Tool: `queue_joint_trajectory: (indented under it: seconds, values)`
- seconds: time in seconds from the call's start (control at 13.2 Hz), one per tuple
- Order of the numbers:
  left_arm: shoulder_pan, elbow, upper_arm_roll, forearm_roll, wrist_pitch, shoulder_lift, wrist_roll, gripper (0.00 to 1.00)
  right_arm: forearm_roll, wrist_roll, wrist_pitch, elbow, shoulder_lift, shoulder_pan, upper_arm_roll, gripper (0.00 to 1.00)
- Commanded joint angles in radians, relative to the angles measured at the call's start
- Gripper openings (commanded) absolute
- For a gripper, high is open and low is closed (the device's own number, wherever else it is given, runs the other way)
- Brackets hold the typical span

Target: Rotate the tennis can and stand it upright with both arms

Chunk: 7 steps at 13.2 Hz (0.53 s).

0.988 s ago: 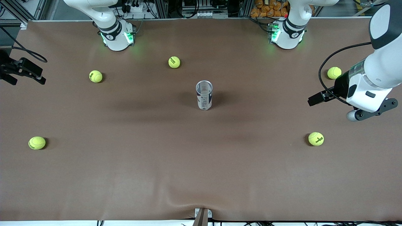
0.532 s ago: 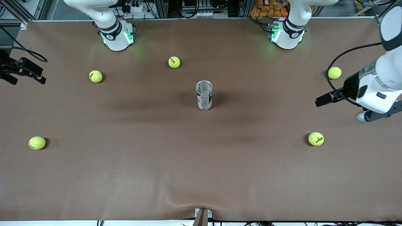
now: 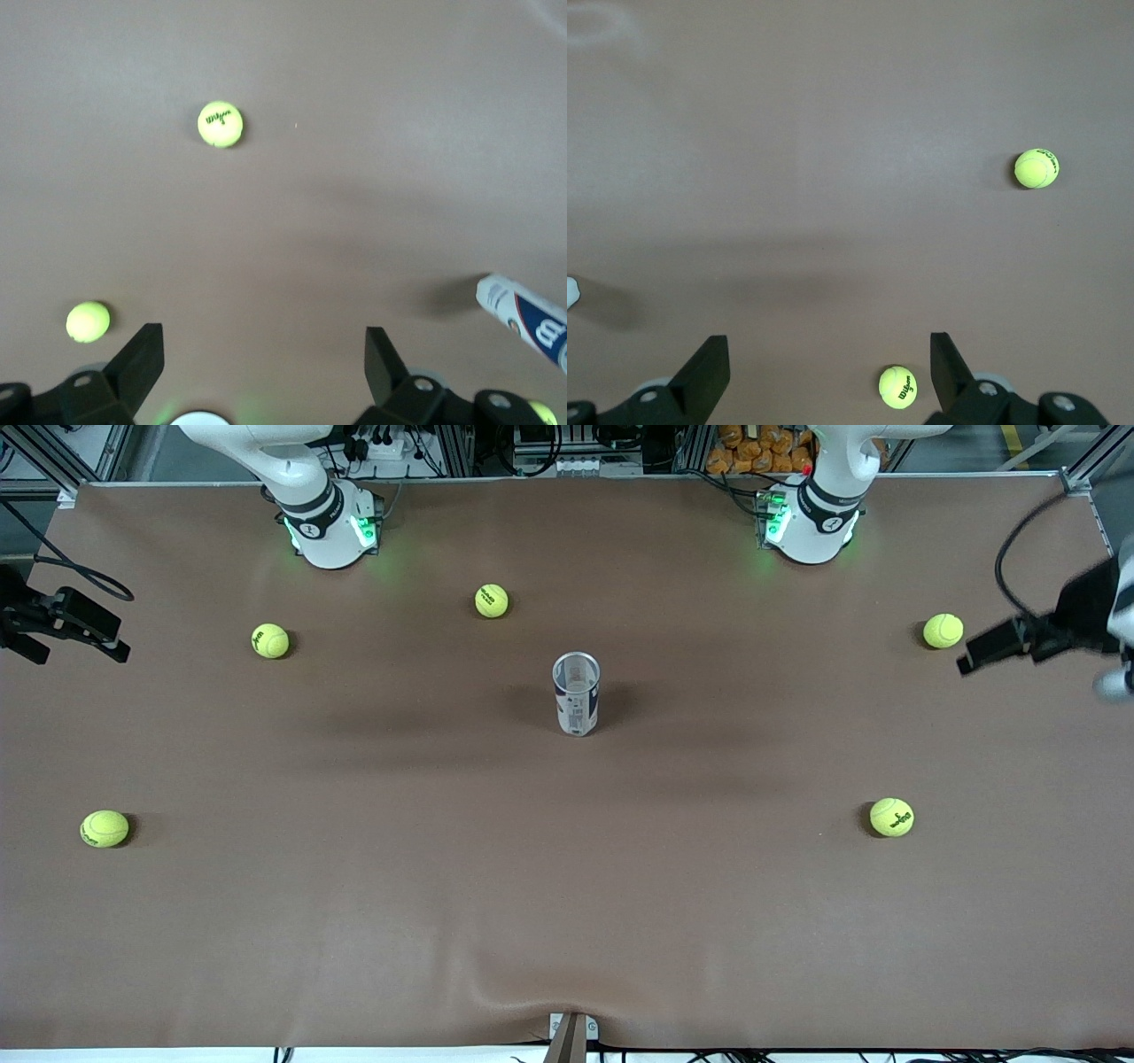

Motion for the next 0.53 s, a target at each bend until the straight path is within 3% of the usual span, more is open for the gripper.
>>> queue_joint_trajectory:
  seconds: [0.0, 0.46]
  values:
    - [-0.006, -0.114, 0.005, 0.067, 0.014, -0.126, 0.031, 1.00, 0.003, 0.001, -0.011, -0.002, -0.013, -0.005, 0.004, 1.00]
    - [-0.003, -0.060, 0.040, 0.088, 0.021, -0.050, 0.143, 1.00, 0.003, 0.010, -0.012, -0.001, -0.017, -0.008, 0.003, 1.00]
